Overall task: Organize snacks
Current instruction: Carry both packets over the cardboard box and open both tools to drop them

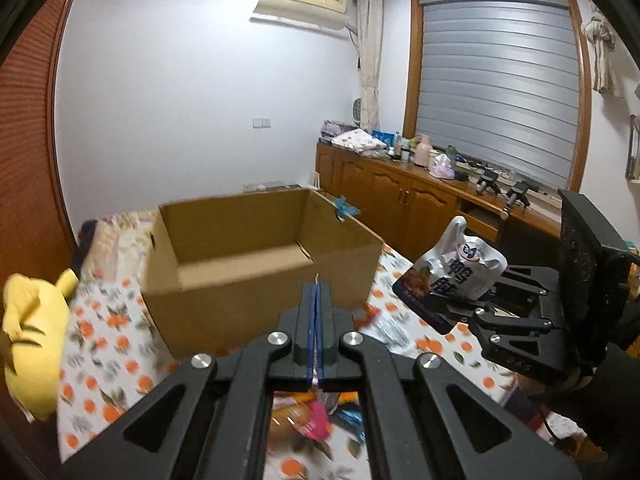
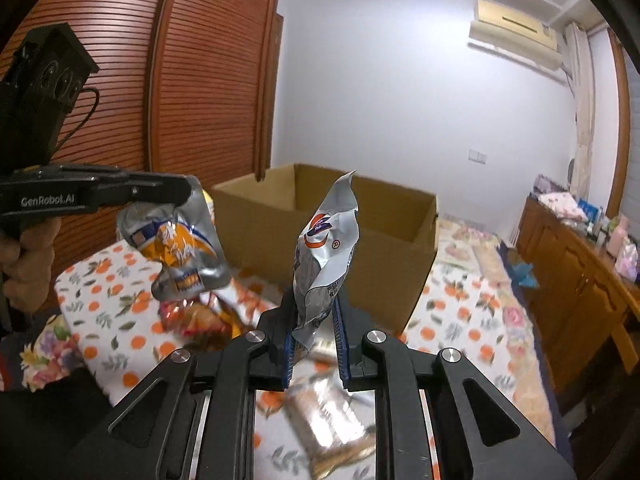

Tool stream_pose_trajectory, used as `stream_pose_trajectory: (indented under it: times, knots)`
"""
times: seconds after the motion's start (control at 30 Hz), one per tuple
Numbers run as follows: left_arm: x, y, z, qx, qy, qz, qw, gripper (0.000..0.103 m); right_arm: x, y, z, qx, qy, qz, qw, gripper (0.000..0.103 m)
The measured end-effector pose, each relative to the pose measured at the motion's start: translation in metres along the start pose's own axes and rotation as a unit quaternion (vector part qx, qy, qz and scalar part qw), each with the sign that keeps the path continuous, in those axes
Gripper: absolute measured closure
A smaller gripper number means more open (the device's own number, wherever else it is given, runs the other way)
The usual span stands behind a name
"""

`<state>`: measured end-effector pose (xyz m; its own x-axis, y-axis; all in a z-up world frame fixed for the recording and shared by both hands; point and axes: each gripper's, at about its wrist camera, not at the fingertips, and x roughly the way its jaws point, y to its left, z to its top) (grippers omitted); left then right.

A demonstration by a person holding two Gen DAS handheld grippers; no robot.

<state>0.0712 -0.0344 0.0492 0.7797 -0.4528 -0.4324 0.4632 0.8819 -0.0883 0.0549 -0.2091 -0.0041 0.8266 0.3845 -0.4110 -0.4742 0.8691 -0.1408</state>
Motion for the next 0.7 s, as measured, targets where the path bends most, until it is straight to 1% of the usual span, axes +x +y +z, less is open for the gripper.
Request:
stream_pose_trajectory:
  times: [0.17, 0.33, 0.5, 0.7]
  knots:
    - [0.005, 0.018, 0.027, 0.007, -0.012, 0.013, 0.9998, 0.103, 0.016, -0.009, 0.026, -0.006, -0.012, -0.003, 1.0, 0.089]
    - [0.022, 0.039, 0.051, 0.01, -0.015, 0.026, 0.9995, 0.103, 0.041, -0.021, 0.05, -0.003, -0.017, 0.003, 1.0, 0.089]
    - [0.051, 0.062, 0.069, 0.003, -0.007, 0.033, 0.9994, 0.103, 0.08, -0.035, 0.066, 0.001, 0.005, 0.008, 1.0, 0.089]
    - [0.091, 0.081, 0.075, 0.0, 0.013, 0.039, 0.9991, 0.103, 0.126, -0.055, 0.071, 0.015, 0.04, 0.016, 0.999, 0.088]
